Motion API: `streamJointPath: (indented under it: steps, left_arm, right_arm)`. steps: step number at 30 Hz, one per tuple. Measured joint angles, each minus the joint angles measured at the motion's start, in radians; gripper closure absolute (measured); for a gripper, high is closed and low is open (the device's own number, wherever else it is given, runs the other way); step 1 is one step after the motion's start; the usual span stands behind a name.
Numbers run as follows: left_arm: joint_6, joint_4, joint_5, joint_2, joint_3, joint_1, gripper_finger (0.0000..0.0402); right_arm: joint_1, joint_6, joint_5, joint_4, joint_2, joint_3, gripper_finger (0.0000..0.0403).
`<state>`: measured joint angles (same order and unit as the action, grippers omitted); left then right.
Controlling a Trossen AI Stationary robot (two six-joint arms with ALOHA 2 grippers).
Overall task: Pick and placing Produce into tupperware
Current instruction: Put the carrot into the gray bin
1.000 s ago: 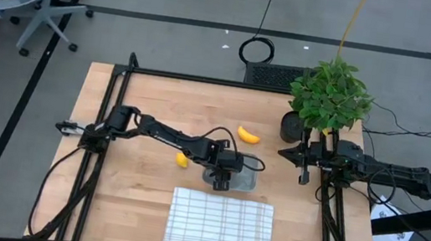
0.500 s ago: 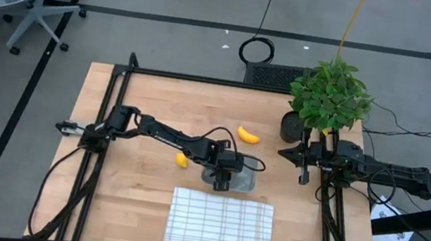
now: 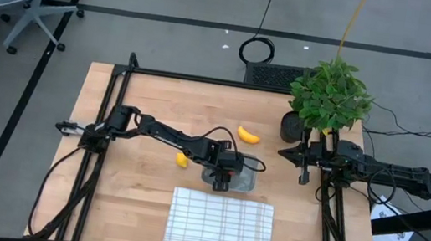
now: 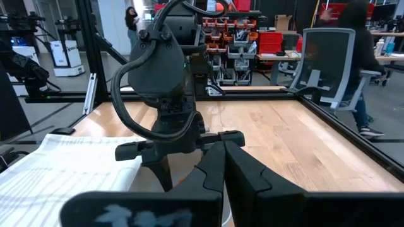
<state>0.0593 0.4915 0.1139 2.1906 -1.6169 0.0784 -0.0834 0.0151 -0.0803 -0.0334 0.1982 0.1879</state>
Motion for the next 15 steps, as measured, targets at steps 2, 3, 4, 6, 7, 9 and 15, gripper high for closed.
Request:
streamJointPath:
  steps: [2,3,4,6,7,9,15]
  left_arm:
    - [-0.001,0.0,0.0,0.0,0.0,0.0,0.0177]
    - [-0.001,0.0,0.0,0.0,0.0,0.0,0.0177]
    - [-0.002,-0.001,0.0,0.0,0.0,0.0,0.0177]
    - [-0.015,-0.004,0.0,0.0,0.0,0.0,0.0176]
    - [-0.026,-0.004,-0.001,0.0,0.0,0.0,0.0176]
    - [-0.047,-0.003,-0.001,0.0,-0.001,0.0,0.0176]
    - [-0.055,0.066,-0.005,0.0,-0.068,0.001,0.0176]
  right_arm:
    - [0.0,0.0,0.0,0.0,0.0,0.0,0.0403]
    - [0.0,0.0,0.0,0.0,0.0,0.0,0.0403]
    - [0.0,0.0,0.0,0.0,0.0,0.0,0.0403]
    - [0.0,0.0,0.0,0.0,0.0,0.0,0.0403]
    - [0.0,0.0,0.0,0.0,0.0,0.0,0.0403]
    - [0.0,0.0,0.0,0.0,0.0,0.0,0.0403]
    - [0.0,0.0,0.0,0.0,0.0,0.0,0.0403]
